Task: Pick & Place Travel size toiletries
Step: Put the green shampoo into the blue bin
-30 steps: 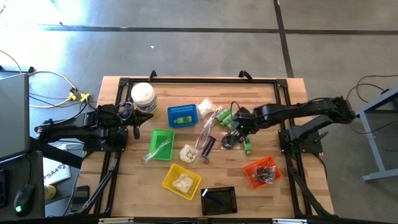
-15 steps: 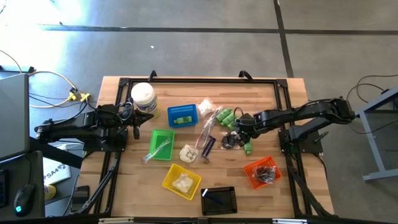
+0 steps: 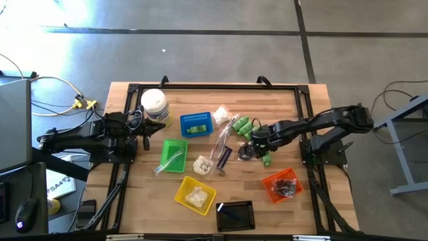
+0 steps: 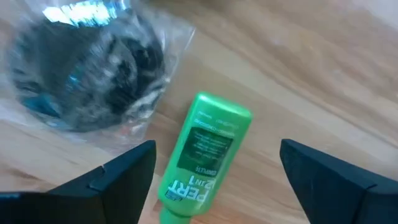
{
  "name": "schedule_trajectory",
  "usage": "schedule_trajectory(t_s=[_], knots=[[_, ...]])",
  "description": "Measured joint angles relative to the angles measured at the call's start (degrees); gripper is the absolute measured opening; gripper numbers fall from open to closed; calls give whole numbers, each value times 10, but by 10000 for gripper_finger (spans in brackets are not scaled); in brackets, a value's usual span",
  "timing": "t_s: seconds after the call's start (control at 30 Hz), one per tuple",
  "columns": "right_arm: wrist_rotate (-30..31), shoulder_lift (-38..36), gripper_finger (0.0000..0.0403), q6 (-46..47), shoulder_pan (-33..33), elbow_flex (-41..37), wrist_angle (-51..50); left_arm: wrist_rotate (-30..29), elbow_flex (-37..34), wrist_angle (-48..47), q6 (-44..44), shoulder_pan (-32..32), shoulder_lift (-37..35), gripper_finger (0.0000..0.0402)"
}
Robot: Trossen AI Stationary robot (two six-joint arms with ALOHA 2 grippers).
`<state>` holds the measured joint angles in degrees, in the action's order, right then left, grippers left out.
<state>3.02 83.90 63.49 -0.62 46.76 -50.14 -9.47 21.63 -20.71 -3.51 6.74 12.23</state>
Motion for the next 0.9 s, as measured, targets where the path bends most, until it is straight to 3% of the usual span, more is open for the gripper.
schedule_trajectory(t_s=[0.23, 0.43, 0.53, 0.8, 0.9], knots=[[-32, 89, 330, -41, 12, 3, 26, 1, 0, 0, 0, 0, 0, 0], [-50, 120, 317, -120, 26, 4, 50, 1, 0, 0, 0, 0, 0, 0], [-55, 121, 284, -130, 30, 3, 57, 1, 0, 0, 0, 0, 0, 0], [-54, 112, 150, -178, 37, 2, 71, 0, 0, 0, 0, 0, 0, 0], [-60, 112, 146, -185, 40, 2, 73, 0, 0, 0, 0, 0, 0, 0]])
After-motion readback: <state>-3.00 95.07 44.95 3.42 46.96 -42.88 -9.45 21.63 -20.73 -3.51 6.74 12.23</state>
